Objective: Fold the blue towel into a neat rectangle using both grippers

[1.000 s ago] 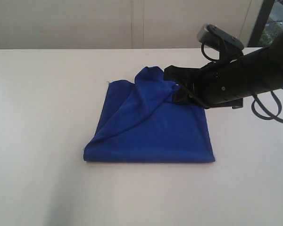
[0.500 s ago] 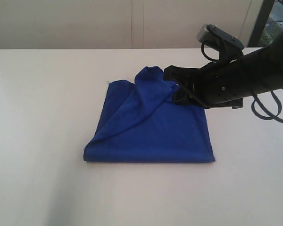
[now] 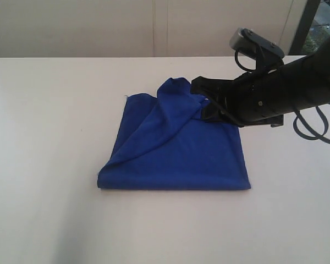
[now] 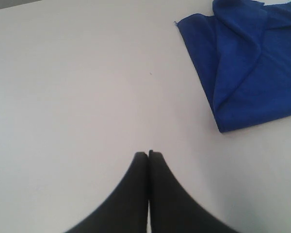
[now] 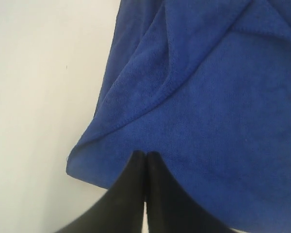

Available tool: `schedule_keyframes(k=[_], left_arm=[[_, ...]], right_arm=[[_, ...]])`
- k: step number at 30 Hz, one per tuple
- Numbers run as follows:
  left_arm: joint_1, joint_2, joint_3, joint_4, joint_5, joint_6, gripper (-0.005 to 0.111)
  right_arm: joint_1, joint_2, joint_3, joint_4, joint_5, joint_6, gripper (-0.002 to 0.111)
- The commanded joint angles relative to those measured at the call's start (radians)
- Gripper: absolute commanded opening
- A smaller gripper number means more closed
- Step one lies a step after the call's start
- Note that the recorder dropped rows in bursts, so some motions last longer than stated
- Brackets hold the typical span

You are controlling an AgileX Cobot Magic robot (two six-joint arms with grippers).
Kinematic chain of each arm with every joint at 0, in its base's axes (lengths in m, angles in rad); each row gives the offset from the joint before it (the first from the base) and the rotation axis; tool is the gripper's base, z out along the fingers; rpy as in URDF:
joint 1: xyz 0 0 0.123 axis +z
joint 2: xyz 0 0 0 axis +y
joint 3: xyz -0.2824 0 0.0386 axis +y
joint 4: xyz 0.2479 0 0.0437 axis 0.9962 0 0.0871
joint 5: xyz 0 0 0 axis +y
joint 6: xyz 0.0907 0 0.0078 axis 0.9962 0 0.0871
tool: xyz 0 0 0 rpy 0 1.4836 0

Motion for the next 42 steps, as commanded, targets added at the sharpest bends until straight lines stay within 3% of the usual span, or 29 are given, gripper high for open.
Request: schedule_keyframes(k=[1, 42], left_arm=[[-0.001, -0.005, 0.007, -0.010, 0.005, -0.007, 0.000], [-0.001, -0.005, 0.007, 0.000, 0.005, 0.017, 0.000]], right_arm=[[-0.003, -0.007, 0.004, -0.002, -0.004, -0.006, 0.000], [-0.003, -0.007, 0.004, 0.003, -0.044, -0.005, 0.000]])
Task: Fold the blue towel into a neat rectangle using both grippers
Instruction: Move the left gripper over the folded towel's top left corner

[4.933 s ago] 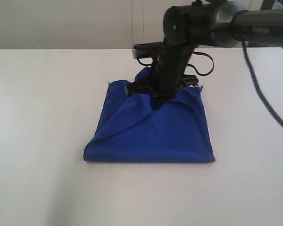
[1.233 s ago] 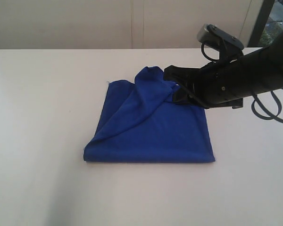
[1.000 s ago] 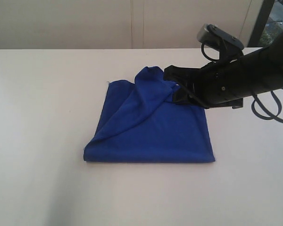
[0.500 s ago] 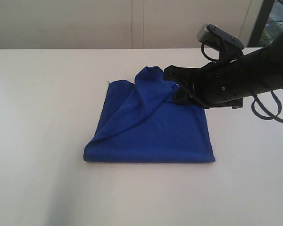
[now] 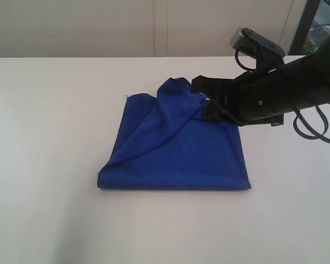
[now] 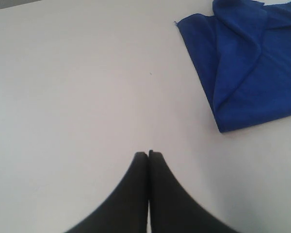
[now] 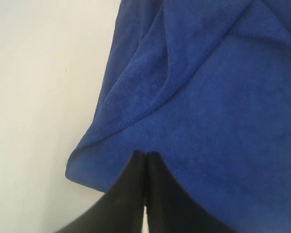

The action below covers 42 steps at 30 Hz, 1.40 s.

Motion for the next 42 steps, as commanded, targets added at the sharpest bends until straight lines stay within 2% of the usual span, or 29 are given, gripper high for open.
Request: schedule_keyframes(k=[1, 4, 9, 15, 18, 20, 24, 27, 29, 30, 34, 36, 39, 40, 42], left_arm=[[-0.001, -0.005, 0.007, 0.024, 0.000, 0.056, 0.000], [-0.001, -0.005, 0.007, 0.107, -0.004, 0.141, 0.000], [-0.001, -0.005, 0.007, 0.124, -0.033, 0.238, 0.000], [-0.001, -0.005, 0.007, 0.124, -0.054, 0.235, 0.000], [-0.001, -0.005, 0.007, 0.059, -0.054, 0.229, 0.000], [-0.001, -0.005, 0.007, 0.003, -0.060, 0.229, 0.000], [-0.001, 0.021, 0.007, -0.195, -0.092, 0.229, 0.000], [-0.001, 0.211, 0.007, -0.351, -0.003, 0.241, 0.000], [-0.001, 0.392, 0.007, -0.432, -0.050, 0.319, 0.000], [-0.001, 0.508, 0.003, -0.523, -0.098, 0.400, 0.000], [-0.019, 0.754, -0.043, -0.731, -0.116, 0.624, 0.000], [-0.084, 0.875, -0.090, -0.729, -0.193, 0.620, 0.000], [-0.192, 1.023, -0.216, -0.694, -0.240, 0.601, 0.000], [-0.232, 1.083, -0.290, -0.630, -0.259, 0.523, 0.000], [-0.268, 1.149, -0.376, -0.530, -0.263, 0.427, 0.000]], right_arm=[[-0.003, -0.005, 0.004, -0.002, -0.057, -0.010, 0.000], [-0.003, -0.003, 0.004, -0.005, -0.130, -0.010, 0.000], [-0.003, -0.003, 0.004, -0.013, -0.111, -0.010, 0.000], [-0.003, -0.001, 0.004, -0.109, -0.098, -0.013, 0.000], [-0.006, 0.010, 0.004, -0.263, -0.056, -0.007, 0.000], [-0.013, 0.025, 0.004, -0.367, -0.014, 0.068, 0.000], [-0.042, 0.062, 0.004, -0.591, 0.047, 0.212, 0.000], [-0.052, 0.118, 0.004, -0.612, 0.095, 0.230, 0.000], [-0.052, 0.158, 0.004, -0.612, 0.119, 0.230, 0.000], [-0.052, 0.176, 0.004, -0.612, 0.124, 0.230, 0.000], [-0.052, 0.185, 0.004, -0.612, 0.109, 0.230, 0.000], [-0.052, 0.185, 0.004, -0.612, 0.089, 0.230, 0.000], [-0.062, 0.185, -0.011, -0.610, 0.085, 0.232, 0.000], [-0.075, 0.185, -0.023, -0.602, 0.090, 0.234, 0.000], [-0.098, 0.185, -0.042, -0.597, 0.090, 0.234, 0.000]])
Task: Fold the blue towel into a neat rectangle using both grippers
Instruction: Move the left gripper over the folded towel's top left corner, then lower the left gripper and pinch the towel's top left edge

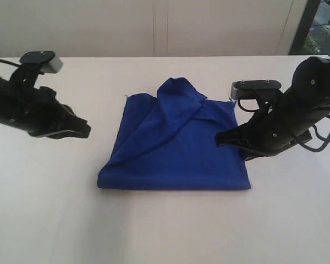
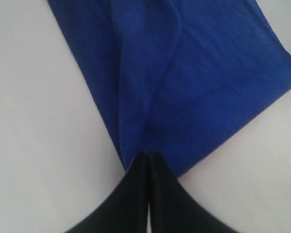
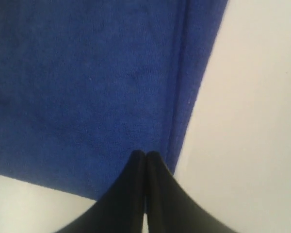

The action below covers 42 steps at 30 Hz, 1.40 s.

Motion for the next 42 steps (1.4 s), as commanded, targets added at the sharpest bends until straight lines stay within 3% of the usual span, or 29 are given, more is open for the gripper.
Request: schedule_keyframes(k=[1, 15, 25, 29, 36, 42], left_arm=[[-0.072, 0.113, -0.153, 0.139, -0.002, -0.152, 0.000], [-0.249, 0.525, -0.685, 0.171, -0.004, -0.244, 0.000], [-0.360, 0.823, -1.104, 0.626, 0.045, -0.592, 0.000], [-0.370, 0.888, -1.173, 0.624, 0.037, -0.590, 0.003], [-0.389, 0.916, -1.179, 0.628, -0.033, -0.579, 0.041], [-0.392, 0.940, -1.179, 0.628, -0.054, -0.579, 0.040]], right_arm=[[-0.042, -0.001, -0.033, 0.007, -0.012, 0.005, 0.000], [-0.162, -0.001, -0.047, 0.021, -0.108, 0.008, 0.000], [-0.188, -0.001, -0.045, 0.030, -0.142, 0.008, 0.000], [-0.188, -0.001, -0.045, 0.030, -0.145, 0.008, 0.000], [-0.188, -0.001, -0.043, 0.030, -0.158, 0.008, 0.000], [-0.188, -0.001, -0.043, 0.030, -0.158, 0.008, 0.000]])
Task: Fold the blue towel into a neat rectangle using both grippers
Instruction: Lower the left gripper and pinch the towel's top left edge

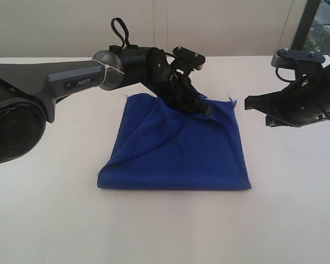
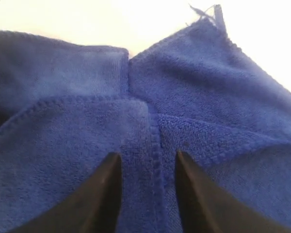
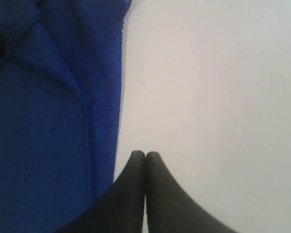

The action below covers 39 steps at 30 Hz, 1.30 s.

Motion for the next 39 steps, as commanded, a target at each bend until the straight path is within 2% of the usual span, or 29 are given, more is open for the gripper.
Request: schedule_keyframes(k=[1, 7, 8, 17, 23, 25, 32, 39], left_arm=[[-0.004, 0.018, -0.009, -0.003, -0.011, -0.003, 0.036], [-0.004, 0.020, -0.003, -0.003, -0.041, 0.016, 0.002], [-0.004, 0.020, -0.003, -0.003, -0.041, 0.024, 0.000], [-0.002, -0.022, -0.003, 0.011, -0.025, 0.024, 0.000], [-0.002, -0.018, -0.006, -0.020, -0.123, -0.002, 0.000], [-0.004, -0.005, -0.006, -0.036, -0.155, -0.015, 0.004], [-0.030, 0.029, -0.006, -0.044, -0.230, -0.010, 0.038], [-0.039, 0.067, -0.004, -0.031, -0.254, -0.010, 0.040]], right_arm=[[-0.005, -0.001, 0.000, 0.006, -0.013, 0.002, 0.000], [-0.005, -0.001, 0.000, 0.006, -0.013, 0.002, 0.000], [-0.005, -0.001, 0.000, 0.006, -0.013, 0.002, 0.000], [-0.005, -0.001, 0.000, 0.006, -0.013, 0.002, 0.000], [-0.005, -0.001, 0.000, 0.006, -0.014, 0.002, 0.000], [-0.005, -0.001, 0.000, 0.006, -0.018, 0.002, 0.000], [-0.005, -0.001, 0.000, 0.006, -0.021, 0.002, 0.000], [-0.005, -0.001, 0.000, 0.006, -0.021, 0.002, 0.000]])
